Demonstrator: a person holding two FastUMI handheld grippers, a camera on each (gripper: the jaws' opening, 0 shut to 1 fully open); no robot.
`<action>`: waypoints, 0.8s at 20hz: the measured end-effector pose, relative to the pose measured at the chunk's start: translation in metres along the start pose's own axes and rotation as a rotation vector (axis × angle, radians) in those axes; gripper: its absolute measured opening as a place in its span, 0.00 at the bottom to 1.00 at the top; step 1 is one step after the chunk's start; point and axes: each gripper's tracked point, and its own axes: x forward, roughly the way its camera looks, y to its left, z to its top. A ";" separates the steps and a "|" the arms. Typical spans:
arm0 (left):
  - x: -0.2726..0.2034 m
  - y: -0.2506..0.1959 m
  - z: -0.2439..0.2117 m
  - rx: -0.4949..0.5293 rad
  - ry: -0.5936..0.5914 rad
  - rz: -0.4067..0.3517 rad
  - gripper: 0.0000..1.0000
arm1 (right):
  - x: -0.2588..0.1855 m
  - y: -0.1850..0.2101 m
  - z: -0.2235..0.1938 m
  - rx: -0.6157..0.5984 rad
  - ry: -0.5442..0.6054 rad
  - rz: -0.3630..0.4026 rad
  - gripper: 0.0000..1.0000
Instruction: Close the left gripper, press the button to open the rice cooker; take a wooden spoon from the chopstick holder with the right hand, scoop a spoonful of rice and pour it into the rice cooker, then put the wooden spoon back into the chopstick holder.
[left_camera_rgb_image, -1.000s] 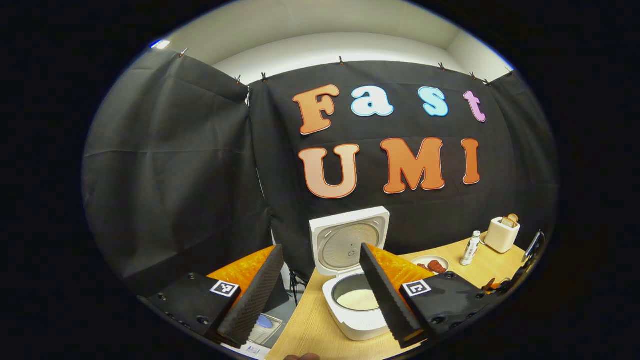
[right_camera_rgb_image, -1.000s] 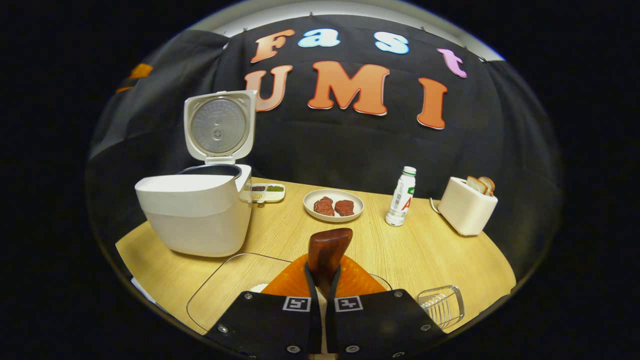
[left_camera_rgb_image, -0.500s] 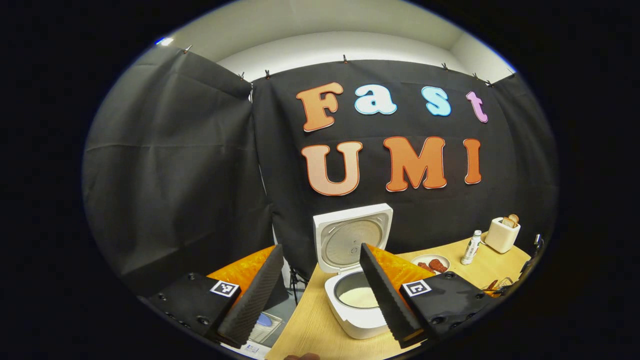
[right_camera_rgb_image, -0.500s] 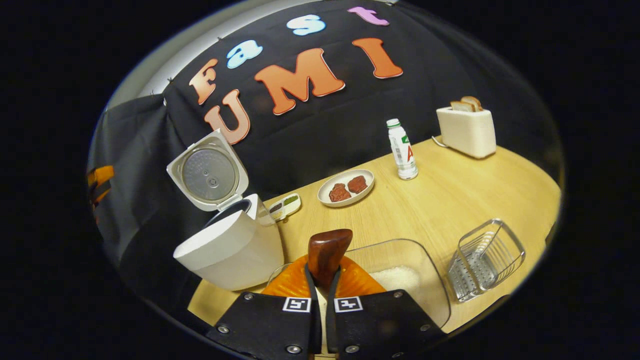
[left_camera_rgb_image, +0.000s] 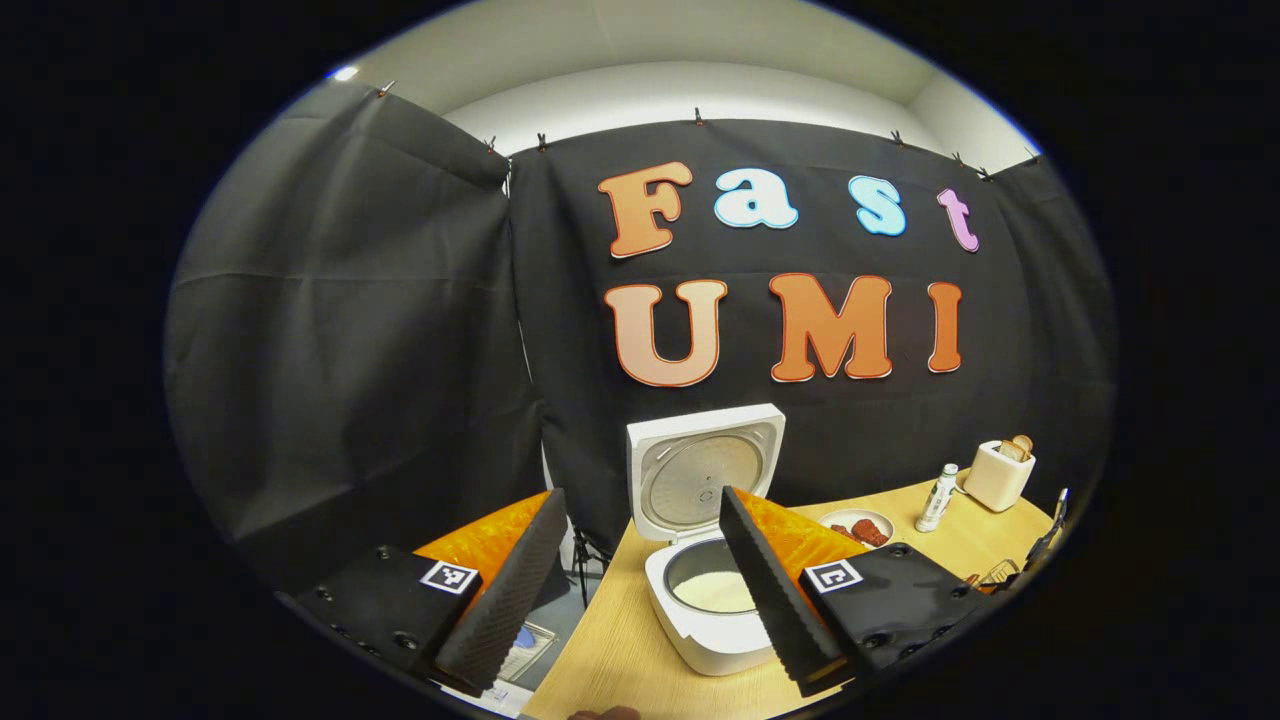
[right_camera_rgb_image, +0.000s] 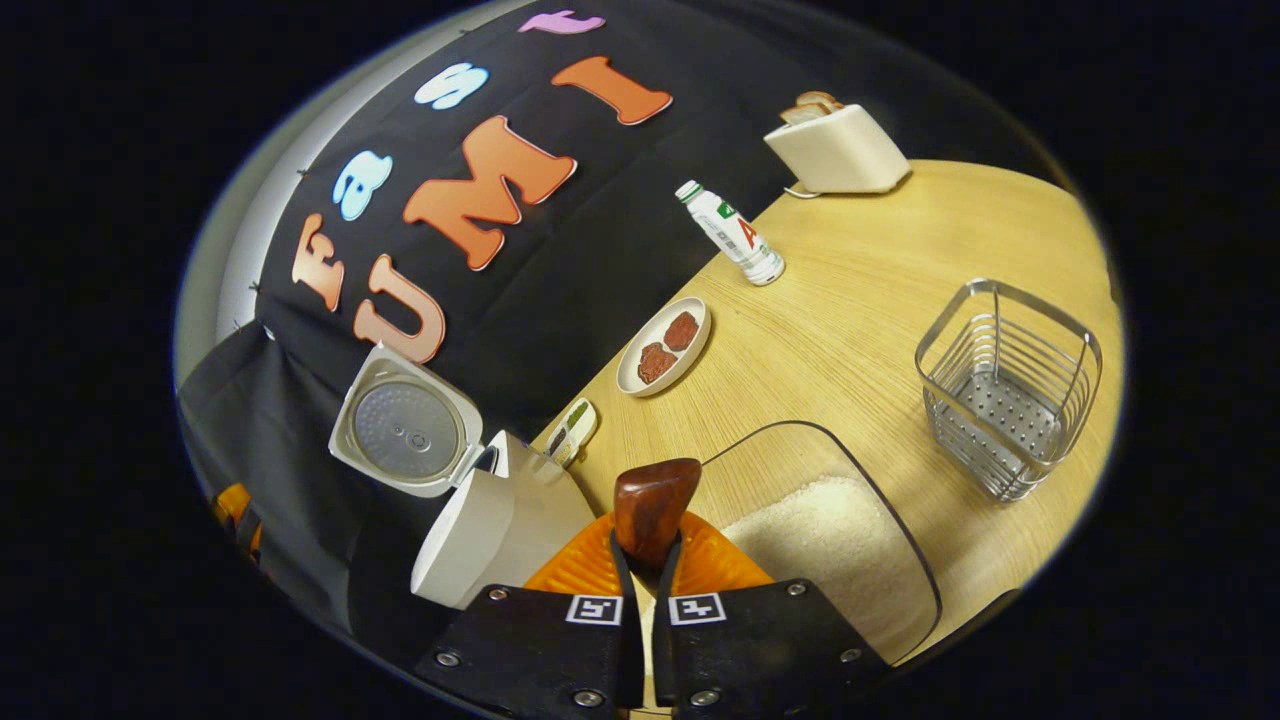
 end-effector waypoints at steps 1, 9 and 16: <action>-0.001 0.001 0.000 0.002 -0.003 -0.002 1.00 | 0.001 0.001 0.000 0.018 -0.004 0.006 0.03; 0.001 -0.002 0.001 0.010 -0.011 -0.016 1.00 | -0.008 -0.008 0.017 0.214 -0.032 0.032 0.03; 0.008 -0.007 0.003 -0.009 -0.020 -0.022 1.00 | -0.027 0.001 0.062 0.279 -0.087 0.040 0.03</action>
